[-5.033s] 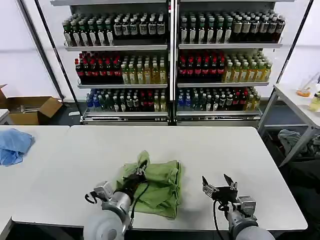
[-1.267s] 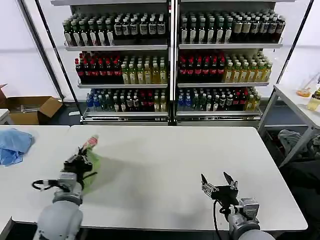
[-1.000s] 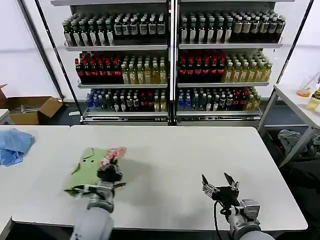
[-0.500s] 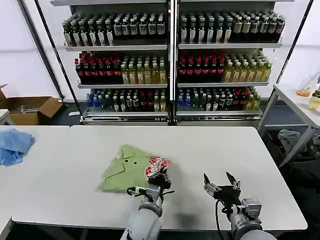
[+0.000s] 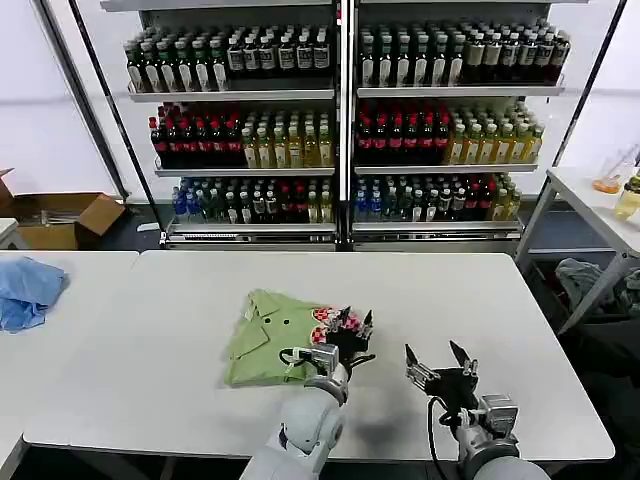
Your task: Fold and organize the clothes.
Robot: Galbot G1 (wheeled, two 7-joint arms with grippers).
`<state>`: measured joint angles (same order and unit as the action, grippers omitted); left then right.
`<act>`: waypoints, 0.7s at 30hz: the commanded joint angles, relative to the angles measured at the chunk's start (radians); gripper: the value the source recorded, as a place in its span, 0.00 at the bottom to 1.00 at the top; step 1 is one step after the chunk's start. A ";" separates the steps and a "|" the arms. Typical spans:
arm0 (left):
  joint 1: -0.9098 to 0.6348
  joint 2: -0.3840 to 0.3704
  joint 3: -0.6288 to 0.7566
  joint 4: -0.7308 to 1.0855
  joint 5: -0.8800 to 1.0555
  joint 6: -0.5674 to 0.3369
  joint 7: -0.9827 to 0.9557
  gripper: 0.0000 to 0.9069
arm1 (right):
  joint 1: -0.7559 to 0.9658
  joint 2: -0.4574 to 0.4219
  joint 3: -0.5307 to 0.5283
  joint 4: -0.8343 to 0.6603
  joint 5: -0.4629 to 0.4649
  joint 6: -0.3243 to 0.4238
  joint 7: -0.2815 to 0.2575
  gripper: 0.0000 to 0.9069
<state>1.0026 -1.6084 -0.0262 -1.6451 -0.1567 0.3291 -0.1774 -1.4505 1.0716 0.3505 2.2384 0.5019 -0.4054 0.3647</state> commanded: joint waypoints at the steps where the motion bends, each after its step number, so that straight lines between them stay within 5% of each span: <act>1: 0.079 0.046 -0.077 -0.211 0.014 -0.135 0.014 1.00 | 0.065 0.003 -0.035 -0.061 -0.042 0.090 -0.029 1.00; 13: 0.251 0.141 -0.298 -0.360 0.060 -0.167 0.004 1.00 | 0.469 0.080 -0.236 -0.366 0.438 -0.068 0.094 1.00; 21: 0.302 0.145 -0.330 -0.384 0.059 -0.185 0.005 1.00 | 0.597 0.159 -0.310 -0.510 0.595 -0.086 0.142 1.00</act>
<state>1.2073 -1.4940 -0.2637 -1.9465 -0.1111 0.1762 -0.1743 -1.0915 1.1535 0.1597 1.9507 0.8191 -0.4517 0.4461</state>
